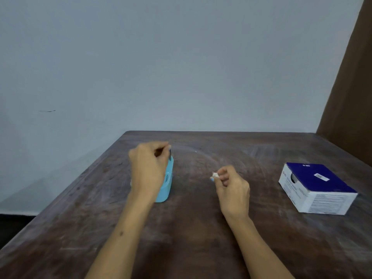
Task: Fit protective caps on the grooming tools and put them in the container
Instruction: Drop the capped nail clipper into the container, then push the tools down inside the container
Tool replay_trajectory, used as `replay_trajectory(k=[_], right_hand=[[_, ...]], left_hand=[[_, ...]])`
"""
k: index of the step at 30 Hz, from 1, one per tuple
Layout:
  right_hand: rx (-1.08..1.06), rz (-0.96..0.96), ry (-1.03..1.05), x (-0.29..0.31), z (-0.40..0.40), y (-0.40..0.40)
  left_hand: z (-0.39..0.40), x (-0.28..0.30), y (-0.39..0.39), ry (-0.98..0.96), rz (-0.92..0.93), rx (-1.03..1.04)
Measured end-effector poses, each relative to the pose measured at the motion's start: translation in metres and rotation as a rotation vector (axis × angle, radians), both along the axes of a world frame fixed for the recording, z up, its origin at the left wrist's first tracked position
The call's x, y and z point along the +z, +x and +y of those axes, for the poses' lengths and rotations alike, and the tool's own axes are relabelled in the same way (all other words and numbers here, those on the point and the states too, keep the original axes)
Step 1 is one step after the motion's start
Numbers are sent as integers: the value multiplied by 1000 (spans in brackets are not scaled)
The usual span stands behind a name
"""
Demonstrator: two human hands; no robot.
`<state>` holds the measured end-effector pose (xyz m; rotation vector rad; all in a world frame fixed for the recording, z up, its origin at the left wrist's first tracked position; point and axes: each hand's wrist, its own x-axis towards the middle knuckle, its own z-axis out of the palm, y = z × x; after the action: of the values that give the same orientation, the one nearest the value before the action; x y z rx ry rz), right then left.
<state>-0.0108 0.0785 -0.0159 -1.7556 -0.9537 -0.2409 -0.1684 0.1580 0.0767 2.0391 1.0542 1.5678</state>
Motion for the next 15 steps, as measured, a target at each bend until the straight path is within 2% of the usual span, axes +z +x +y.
replay_trajectory(k=[3,5,10,15], right_hand=[[-8,22,-6,1,0,-2],[-5,34,1,1,0,-2],[17,17,28,0,0,-1],[15,-17,52,1,-3,-4]], left_hand=[[24,10,-1,-218,401,136],[34,11,5,-319,554,203],[49,3,18,-422,773,241],[51,1,16,-425,834,243]])
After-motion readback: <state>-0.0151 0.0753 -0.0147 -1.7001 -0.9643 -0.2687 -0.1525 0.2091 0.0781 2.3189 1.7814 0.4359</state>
